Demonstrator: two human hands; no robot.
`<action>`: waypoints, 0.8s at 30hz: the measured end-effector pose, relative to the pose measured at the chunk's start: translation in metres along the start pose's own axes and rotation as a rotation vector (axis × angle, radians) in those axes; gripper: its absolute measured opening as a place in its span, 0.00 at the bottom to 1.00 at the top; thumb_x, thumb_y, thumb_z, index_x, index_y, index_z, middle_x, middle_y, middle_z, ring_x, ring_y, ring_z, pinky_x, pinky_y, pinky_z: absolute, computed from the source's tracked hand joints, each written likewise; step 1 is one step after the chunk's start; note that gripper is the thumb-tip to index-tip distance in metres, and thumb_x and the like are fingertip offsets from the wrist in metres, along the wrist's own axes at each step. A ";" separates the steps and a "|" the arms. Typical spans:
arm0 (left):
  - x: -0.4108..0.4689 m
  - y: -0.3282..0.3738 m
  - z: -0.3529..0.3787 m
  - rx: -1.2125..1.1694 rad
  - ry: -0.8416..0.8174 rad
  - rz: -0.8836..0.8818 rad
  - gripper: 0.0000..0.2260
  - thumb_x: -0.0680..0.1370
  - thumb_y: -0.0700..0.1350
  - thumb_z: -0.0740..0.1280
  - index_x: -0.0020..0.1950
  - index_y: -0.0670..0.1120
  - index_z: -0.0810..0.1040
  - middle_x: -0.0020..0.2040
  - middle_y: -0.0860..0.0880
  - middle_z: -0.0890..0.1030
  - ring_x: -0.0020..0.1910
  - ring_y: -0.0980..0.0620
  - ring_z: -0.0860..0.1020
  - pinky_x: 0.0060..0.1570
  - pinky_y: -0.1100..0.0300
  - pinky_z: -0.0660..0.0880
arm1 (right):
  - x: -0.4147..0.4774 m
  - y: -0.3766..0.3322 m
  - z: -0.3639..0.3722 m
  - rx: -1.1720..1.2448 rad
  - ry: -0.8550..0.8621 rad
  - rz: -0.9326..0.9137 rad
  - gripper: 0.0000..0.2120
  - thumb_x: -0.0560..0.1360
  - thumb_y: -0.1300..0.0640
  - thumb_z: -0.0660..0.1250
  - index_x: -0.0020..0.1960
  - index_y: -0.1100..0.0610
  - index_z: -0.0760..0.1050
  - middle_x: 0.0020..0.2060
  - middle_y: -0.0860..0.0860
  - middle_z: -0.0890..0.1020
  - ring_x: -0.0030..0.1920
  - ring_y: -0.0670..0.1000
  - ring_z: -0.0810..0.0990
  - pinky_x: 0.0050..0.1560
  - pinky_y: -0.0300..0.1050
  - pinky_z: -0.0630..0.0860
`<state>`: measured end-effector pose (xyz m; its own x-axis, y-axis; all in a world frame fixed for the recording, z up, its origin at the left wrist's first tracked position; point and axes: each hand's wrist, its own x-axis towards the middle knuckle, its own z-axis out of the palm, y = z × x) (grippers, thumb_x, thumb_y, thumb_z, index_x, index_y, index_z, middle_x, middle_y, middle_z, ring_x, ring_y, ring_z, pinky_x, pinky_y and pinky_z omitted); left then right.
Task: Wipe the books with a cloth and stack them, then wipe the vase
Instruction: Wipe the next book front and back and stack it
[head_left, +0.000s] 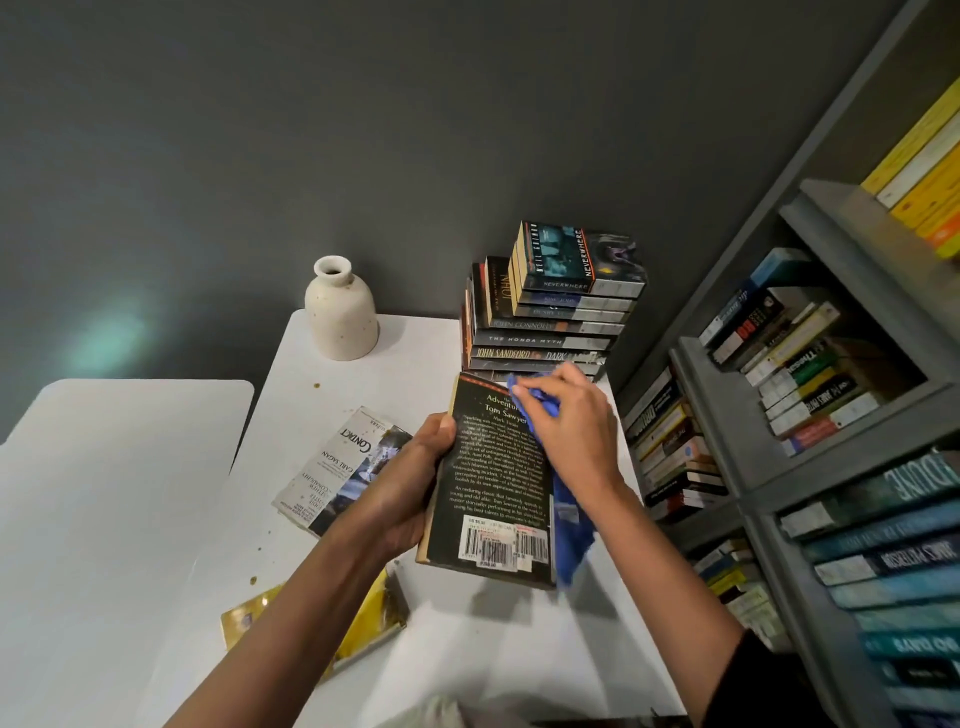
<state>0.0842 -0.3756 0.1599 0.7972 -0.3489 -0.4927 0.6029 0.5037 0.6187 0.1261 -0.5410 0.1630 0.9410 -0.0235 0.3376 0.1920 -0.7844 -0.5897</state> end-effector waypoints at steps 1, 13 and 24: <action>0.001 0.000 0.001 0.003 0.002 0.010 0.10 0.84 0.48 0.54 0.56 0.43 0.70 0.44 0.42 0.80 0.37 0.49 0.81 0.37 0.54 0.81 | 0.000 -0.011 0.003 -0.022 -0.014 -0.050 0.10 0.76 0.49 0.68 0.52 0.52 0.83 0.41 0.45 0.75 0.38 0.47 0.76 0.36 0.45 0.75; 0.000 0.005 -0.002 0.046 0.014 0.019 0.12 0.84 0.47 0.54 0.61 0.43 0.71 0.52 0.38 0.78 0.44 0.45 0.79 0.46 0.51 0.80 | 0.003 -0.035 0.011 -0.060 -0.127 -0.237 0.10 0.76 0.46 0.67 0.51 0.50 0.82 0.42 0.44 0.75 0.39 0.49 0.77 0.36 0.47 0.75; 0.000 0.008 -0.005 0.014 0.058 -0.003 0.12 0.84 0.47 0.54 0.62 0.43 0.71 0.44 0.40 0.80 0.38 0.47 0.79 0.39 0.55 0.80 | -0.022 -0.043 0.009 -0.030 -0.153 -0.263 0.09 0.76 0.48 0.67 0.50 0.51 0.82 0.42 0.45 0.75 0.38 0.48 0.77 0.34 0.42 0.71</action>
<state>0.0890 -0.3678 0.1620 0.7924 -0.3040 -0.5288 0.6060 0.4914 0.6255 0.1002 -0.5009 0.1741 0.8915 0.2748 0.3602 0.4285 -0.7694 -0.4736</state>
